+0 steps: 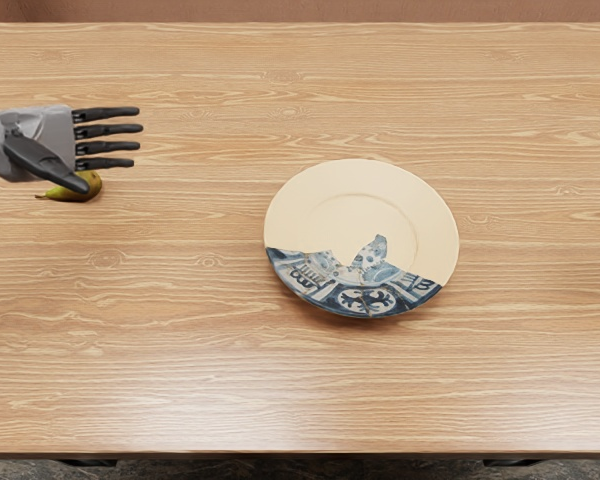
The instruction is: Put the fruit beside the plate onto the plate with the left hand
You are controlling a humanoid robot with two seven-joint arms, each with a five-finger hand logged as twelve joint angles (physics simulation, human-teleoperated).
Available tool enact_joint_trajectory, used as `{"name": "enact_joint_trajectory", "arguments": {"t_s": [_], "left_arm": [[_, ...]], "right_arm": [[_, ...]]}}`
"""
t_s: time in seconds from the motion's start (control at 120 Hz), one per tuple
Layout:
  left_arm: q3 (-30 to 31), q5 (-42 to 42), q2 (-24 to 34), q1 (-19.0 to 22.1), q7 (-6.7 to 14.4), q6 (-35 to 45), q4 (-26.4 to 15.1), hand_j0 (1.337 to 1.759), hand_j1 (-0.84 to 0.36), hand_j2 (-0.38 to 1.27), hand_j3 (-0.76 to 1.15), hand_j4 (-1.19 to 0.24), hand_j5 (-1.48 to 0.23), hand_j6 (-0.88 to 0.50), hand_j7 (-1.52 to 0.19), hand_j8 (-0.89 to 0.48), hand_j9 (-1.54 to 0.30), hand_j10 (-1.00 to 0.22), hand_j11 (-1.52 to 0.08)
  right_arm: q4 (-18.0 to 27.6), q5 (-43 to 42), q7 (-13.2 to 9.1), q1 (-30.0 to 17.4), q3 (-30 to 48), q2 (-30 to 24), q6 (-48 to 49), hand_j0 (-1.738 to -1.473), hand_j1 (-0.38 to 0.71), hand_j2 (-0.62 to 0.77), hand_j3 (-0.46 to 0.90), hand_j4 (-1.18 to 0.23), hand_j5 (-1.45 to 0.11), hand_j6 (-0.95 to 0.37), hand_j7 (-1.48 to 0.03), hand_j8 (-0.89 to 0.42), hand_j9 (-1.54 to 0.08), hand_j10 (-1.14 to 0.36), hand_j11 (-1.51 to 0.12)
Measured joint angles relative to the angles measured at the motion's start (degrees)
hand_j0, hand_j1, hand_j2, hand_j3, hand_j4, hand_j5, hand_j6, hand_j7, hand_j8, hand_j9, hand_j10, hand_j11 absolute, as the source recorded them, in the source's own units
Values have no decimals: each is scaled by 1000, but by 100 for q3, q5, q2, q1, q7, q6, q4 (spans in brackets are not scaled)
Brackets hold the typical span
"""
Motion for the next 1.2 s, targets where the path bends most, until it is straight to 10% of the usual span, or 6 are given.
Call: {"name": "enact_joint_trajectory", "arguments": {"t_s": [0.35, 0.775, 1.2], "left_arm": [[-23, 606, -35, -122, 28, 0, -28, 1658, 349, 0, 0, 1, 0, 2, 0, 2, 0, 1, 0], [-260, 3580, -279, -351, -21, 0, 213, 1658, 349, 0, 0, -2, 0, -2, 0, -2, 0, -1, 0], [-255, 5629, -536, 2, -1755, 548, 774, 1658, 349, 1, 0, -4, -1, -5, 0, -5, 0, -4, 0]], "right_arm": [[0, -26, -4, 14, -7, 0, 13, -1658, -317, -5, 0, -26, -34, -26, -34, -26, -34, -26, -34], [0, -29, -9, 34, -1, 0, 9, -1658, -317, -6, 0, -26, -35, -26, -35, -26, -35, -26, -35], [-16, -33, -9, 40, 1, 0, 9, -1658, -317, -5, 0, -26, -34, -26, -34, -26, -34, -26, -34]]}}
